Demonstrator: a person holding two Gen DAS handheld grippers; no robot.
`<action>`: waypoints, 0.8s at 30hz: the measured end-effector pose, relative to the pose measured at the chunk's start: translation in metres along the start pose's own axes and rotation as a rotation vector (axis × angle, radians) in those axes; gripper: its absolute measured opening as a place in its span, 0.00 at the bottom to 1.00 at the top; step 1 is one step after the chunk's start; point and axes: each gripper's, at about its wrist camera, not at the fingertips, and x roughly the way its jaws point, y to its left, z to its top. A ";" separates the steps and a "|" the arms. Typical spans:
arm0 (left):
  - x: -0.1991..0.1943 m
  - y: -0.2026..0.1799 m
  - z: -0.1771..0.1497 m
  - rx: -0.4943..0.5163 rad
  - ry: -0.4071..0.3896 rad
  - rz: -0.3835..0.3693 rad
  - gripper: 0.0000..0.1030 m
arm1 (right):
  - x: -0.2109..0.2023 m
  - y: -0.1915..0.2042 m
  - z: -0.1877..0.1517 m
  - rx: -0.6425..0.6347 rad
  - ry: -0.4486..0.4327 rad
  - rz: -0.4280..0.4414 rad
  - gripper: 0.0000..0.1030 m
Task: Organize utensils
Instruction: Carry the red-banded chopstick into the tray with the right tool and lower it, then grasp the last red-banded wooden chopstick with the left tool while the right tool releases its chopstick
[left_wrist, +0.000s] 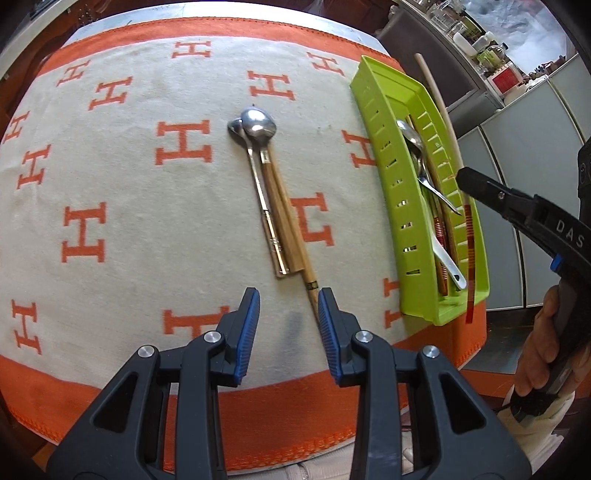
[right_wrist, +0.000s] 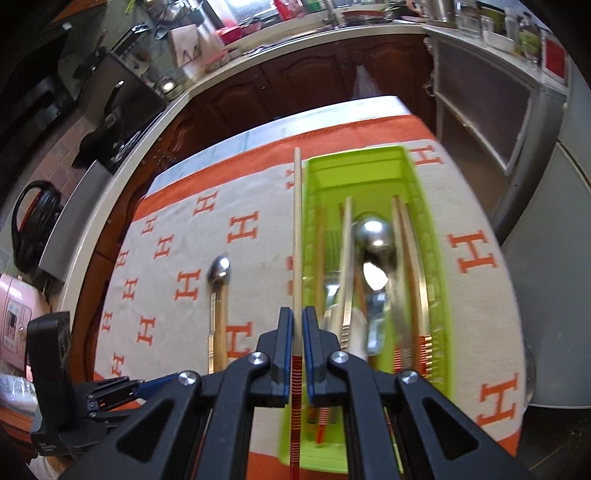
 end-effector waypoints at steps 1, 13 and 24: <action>0.001 -0.002 0.000 -0.003 0.003 -0.005 0.28 | 0.000 -0.006 0.000 0.005 -0.002 -0.016 0.05; 0.010 -0.014 0.001 -0.039 0.029 -0.112 0.28 | 0.015 -0.026 -0.013 -0.006 0.044 -0.051 0.06; 0.031 -0.029 0.002 -0.023 0.066 -0.061 0.28 | 0.005 -0.035 -0.022 0.022 0.017 -0.013 0.06</action>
